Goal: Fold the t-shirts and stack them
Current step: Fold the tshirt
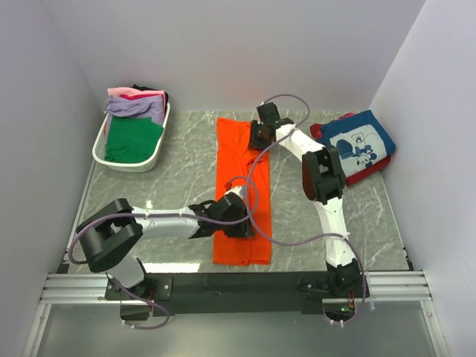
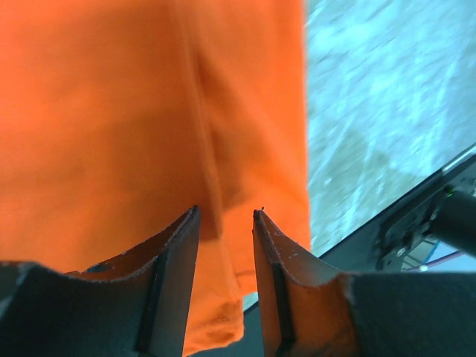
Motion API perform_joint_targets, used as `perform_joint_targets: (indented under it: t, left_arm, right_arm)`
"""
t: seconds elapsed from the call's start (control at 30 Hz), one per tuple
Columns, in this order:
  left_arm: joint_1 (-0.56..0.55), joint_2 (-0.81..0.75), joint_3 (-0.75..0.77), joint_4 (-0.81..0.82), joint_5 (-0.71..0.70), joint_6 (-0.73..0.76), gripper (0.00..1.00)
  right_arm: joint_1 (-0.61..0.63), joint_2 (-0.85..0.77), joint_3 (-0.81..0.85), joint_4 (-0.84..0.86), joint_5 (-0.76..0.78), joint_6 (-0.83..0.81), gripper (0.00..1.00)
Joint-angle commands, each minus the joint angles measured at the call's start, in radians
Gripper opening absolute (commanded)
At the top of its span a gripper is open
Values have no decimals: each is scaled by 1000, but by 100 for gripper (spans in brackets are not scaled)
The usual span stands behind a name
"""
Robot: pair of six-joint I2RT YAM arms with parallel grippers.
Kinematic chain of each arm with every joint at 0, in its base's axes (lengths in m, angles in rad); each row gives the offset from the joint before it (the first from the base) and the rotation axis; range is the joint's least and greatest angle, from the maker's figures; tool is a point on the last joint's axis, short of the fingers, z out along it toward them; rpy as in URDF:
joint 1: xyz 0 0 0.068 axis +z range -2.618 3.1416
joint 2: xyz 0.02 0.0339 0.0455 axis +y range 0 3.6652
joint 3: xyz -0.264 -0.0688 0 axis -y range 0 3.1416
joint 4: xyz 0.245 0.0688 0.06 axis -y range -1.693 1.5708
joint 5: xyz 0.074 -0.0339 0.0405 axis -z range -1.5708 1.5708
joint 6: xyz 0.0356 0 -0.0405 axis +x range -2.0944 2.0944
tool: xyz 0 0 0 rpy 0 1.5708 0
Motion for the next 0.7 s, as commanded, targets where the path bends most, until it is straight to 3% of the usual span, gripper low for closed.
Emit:
perform_joint_targets:
  t: [0.0,0.2,0.37,0.53,0.67]
  left_arm:
    - [-3,24,94,13,-21,56,41]
    - [33,-11,224,-65,-107,159,43]
    - [154,-44,290,-96,-116,243,43]
    - [313,-15,304,-116,-153,291,42]
    - [364,48,321,-81,-171,318,40]
  right_arm:
    - [-4,61,112,-39,-58,-1,48]
    - [-2,-5,79,45,-93,-28,48]
    - [-4,-189,2,94,-49,-68,48]
    - [-4,-399,-180,152,10,-67,49]
    - [1,-508,-326,180,33,-48,49]
